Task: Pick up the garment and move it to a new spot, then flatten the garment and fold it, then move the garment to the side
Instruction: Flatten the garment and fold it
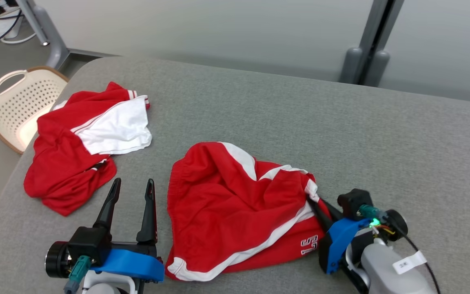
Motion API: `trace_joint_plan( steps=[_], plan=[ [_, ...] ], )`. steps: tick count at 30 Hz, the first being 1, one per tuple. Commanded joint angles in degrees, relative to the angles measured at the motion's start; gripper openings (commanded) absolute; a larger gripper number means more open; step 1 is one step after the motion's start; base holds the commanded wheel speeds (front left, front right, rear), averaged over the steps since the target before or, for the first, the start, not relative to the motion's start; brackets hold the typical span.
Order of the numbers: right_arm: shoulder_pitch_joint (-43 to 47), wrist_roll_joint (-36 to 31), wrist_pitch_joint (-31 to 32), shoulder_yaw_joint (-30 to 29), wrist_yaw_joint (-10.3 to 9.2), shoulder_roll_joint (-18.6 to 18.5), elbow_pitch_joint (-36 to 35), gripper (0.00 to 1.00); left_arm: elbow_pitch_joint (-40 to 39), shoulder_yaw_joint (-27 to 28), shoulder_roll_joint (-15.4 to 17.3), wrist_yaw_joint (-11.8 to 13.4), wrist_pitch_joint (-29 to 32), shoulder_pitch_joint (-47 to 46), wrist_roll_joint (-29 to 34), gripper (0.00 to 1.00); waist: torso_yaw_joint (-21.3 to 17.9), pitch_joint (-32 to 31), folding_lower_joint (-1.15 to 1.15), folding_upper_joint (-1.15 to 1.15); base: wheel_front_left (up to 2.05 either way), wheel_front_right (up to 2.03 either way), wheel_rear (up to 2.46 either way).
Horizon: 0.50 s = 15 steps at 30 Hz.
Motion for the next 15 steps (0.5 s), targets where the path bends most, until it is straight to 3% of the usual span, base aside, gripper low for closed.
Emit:
trace_joint_plan(
  steps=[1,10,15],
  plan=[
    [-0.7,0.5,-0.5,-1.3,0.01,-1.2,-1.9,0.0,0.0,0.5,0.0,0.1,-0.2,0.6,-0.1,1.0,-1.4,-0.7,0.0,0.0,0.0,0.0,0.0],
    [8.5,-0.1,-0.5,-11.3,0.02,-5.6,-14.7,0.0,-0.1,0.5,0.0,-0.2,-0.2,1.1,0.5,1.0,-6.6,-2.2,0.0,0.0,0.0,0.0,0.0],
    [16.6,-0.1,-0.5,-16.7,0.01,-5.8,-21.1,0.0,0.1,0.5,0.0,-0.3,-0.2,1.3,0.8,1.0,-8.4,-3.0,0.0,0.0,0.0,0.0,0.0]
  ],
)
